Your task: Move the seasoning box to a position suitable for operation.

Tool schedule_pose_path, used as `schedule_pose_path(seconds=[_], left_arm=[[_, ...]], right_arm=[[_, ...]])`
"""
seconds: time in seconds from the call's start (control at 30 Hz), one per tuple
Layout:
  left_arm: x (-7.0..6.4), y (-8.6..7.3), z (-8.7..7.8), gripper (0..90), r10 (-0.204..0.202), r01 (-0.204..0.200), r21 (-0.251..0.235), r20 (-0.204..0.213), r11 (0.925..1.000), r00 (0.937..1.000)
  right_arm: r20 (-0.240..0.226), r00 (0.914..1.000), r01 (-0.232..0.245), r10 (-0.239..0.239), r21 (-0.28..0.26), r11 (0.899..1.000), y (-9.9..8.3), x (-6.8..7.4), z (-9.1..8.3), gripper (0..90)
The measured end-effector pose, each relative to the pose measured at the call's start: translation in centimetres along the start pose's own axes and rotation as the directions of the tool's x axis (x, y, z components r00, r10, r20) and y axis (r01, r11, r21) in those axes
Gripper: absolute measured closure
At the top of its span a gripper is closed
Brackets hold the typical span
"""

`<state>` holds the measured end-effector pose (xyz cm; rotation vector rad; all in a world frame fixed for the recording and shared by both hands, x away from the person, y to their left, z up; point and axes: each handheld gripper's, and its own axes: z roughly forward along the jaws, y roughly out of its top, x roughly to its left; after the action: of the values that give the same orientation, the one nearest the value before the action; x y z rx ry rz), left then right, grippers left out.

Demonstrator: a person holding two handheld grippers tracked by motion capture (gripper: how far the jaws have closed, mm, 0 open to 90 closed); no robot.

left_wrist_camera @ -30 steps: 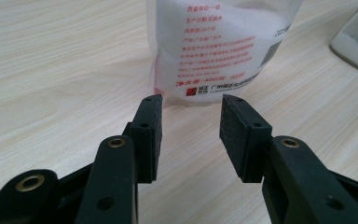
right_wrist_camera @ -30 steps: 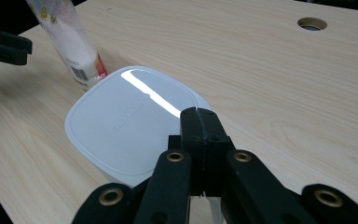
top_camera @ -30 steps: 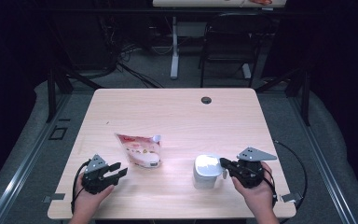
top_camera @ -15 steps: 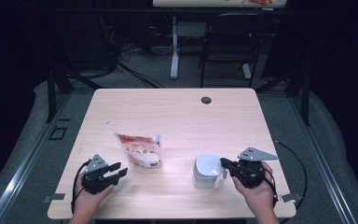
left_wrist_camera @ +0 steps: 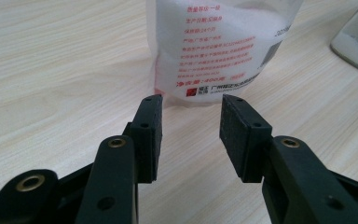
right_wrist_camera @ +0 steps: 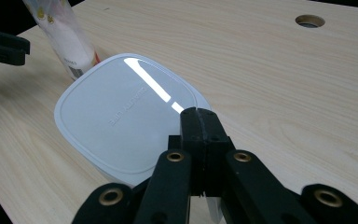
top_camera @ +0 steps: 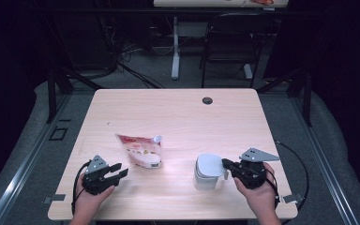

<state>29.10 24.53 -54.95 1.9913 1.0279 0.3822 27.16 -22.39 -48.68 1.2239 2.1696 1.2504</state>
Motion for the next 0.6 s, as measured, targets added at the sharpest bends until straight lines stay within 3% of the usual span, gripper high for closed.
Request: schedule_pose_path(seconds=[0.17, 0.37, 0.6], left_arm=[[0.00, 0.00, 0.02, 59.3, 0.000, 0.000, -0.001, 0.001, 1.0000, 1.0000], [0.02, 0.00, 0.01, 59.3, -0.001, 0.001, -0.002, 0.001, 1.0000, 1.0000], [0.01, 0.01, 0.01, 59.3, 0.000, 0.000, -0.002, 0.000, 1.0000, 1.0000]], right_arm=[[-0.002, 0.9999, -0.012, 0.012, -0.006, 1.000, -0.08, -0.13, 0.01, 90.0], [-0.050, 0.9955, -0.081, 0.080, -0.016, 0.997, -0.39, -0.94, -0.04, 90.0], [-0.025, 0.9962, -0.083, 0.083, -0.002, 0.997, -0.56, -1.01, 0.06, 90.0]])
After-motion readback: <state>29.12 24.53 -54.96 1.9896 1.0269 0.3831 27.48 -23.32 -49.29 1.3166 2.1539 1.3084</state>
